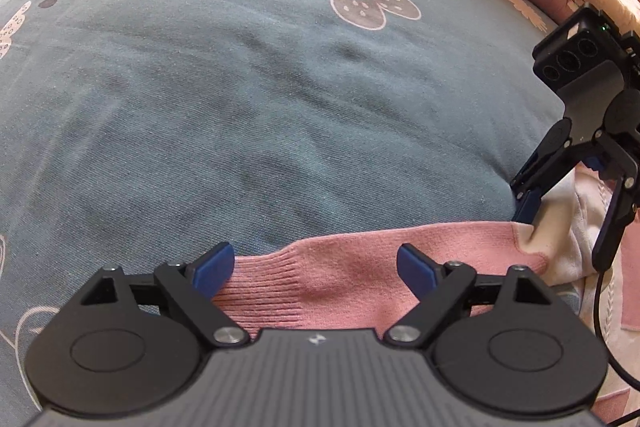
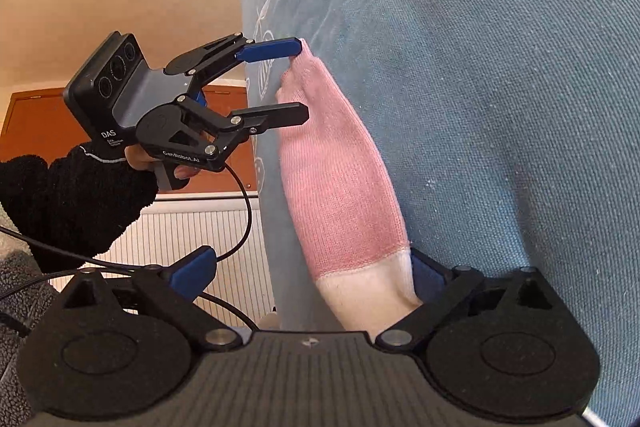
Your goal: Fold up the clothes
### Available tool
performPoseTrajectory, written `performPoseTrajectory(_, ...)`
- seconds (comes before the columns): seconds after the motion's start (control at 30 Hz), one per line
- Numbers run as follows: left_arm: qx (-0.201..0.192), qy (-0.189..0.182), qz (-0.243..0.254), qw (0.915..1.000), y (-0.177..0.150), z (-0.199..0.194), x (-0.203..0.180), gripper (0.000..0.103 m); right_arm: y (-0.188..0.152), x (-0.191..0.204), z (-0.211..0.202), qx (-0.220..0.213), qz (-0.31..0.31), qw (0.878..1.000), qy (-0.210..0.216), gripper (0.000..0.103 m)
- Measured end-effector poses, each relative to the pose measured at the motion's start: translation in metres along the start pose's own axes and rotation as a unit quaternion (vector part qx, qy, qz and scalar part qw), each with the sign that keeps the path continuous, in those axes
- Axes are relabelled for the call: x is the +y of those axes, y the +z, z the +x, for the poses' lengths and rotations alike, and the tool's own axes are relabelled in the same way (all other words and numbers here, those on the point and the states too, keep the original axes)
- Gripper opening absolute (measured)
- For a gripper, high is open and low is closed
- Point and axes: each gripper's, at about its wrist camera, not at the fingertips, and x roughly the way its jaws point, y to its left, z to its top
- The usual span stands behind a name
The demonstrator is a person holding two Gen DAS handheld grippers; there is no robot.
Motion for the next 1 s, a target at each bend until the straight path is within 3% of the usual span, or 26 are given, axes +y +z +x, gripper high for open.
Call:
performPoseTrajectory(0.1, -0.002, 0.000, -0.004, 1.0000, 0.001, 0.002, -0.002, 0.088, -0.001, -0.006, -0.005, -0.025, 0.015, 1.000, 0.012, 0.097)
performPoseTrajectory(0.17, -0.003, -0.003, -0.002, 1.0000, 0.002, 0.004, -0.004, 0.088, -0.004, -0.008, -0.009, -0.037, 0.015, 0.999, 0.014, 0.091)
performPoseTrajectory(0.23, -0.004, -0.005, -0.001, 1.0000, 0.004, 0.005, -0.005, 0.088, -0.009, -0.014, -0.010, -0.049, 0.017, 0.999, -0.004, 0.061)
performPoseTrajectory(0.27, -0.003, -0.005, -0.001, 1.0000, 0.004, 0.006, -0.005, 0.088, -0.010, -0.019, -0.011, -0.056, 0.023, 0.998, -0.011, 0.052)
performPoseTrajectory(0.33, -0.003, -0.005, -0.002, 1.0000, 0.006, 0.005, -0.005, 0.088, -0.010, -0.029, -0.008, -0.065, 0.048, 0.996, -0.026, 0.011)
performPoseTrajectory(0.37, -0.003, -0.006, -0.002, 1.0000, 0.006, 0.005, -0.005, 0.088, -0.010, -0.026, -0.006, -0.068, 0.044, 0.996, -0.036, 0.004)
performPoseTrajectory(0.5, -0.004, -0.004, 0.000, 1.0000, 0.003, 0.001, -0.004, 0.088, -0.012, -0.015, 0.003, -0.080, 0.025, 0.993, -0.077, 0.005)
performPoseTrajectory(0.63, -0.011, 0.001, -0.008, 0.9999, 0.002, -0.006, -0.001, 0.088, -0.009, 0.018, 0.000, -0.108, -0.027, 0.983, -0.148, 0.008)
performPoseTrajectory(0.83, -0.037, 0.011, -0.043, 0.9983, 0.004, -0.023, 0.012, 0.088, 0.023, 0.061, -0.022, -0.186, -0.102, 0.951, -0.226, 0.007)
performPoseTrajectory(1.0, -0.034, 0.007, -0.081, 0.9961, 0.000, -0.024, 0.026, 0.088, 0.041, 0.062, -0.022, -0.195, -0.116, 0.931, -0.285, 0.010)
